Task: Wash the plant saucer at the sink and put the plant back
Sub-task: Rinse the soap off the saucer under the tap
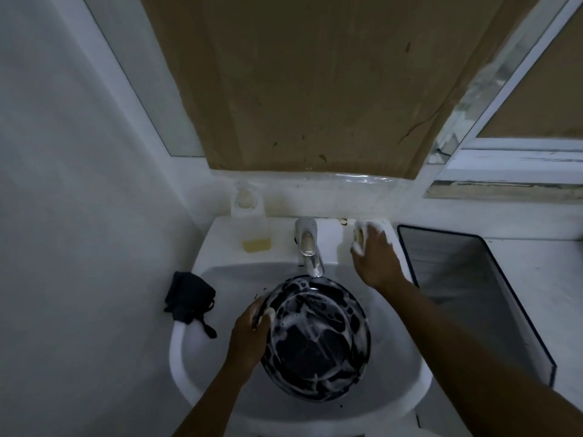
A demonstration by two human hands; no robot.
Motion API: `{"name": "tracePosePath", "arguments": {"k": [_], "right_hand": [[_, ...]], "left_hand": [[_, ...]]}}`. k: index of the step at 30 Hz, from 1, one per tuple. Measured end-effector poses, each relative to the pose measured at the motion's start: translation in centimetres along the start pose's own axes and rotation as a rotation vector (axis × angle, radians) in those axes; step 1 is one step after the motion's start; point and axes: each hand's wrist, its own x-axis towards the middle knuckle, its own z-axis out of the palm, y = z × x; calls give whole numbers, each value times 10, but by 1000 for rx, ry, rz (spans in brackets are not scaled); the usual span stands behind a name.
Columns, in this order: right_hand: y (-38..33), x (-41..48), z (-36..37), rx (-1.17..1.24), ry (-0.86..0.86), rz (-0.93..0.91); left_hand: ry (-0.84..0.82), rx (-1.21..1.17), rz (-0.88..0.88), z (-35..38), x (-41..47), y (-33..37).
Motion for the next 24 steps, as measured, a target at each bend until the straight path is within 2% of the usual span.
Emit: {"name": "tracePosePath", "arguments": {"k": [5,8,13,19,21,24], "right_hand": [[8,16,29,-185,-198,-16],[9,17,32,-217,-161,-36],[-7,15,22,-413,-47,-15],[-24,-36,6,-371,122,-98],[-21,-64,13,-361,60,-113],[-7,-100,29,-190,-102,31]], "left_hand": [[12,-21,-37,3,10,-16],[11,-30,-34,3,12,-20],[16,-89,-11,0,13,-16],[9,-96,2,-6,11,-12],[15,-94,4,-8,10,-11],[30,-84,4,-12,9,-12]]}}
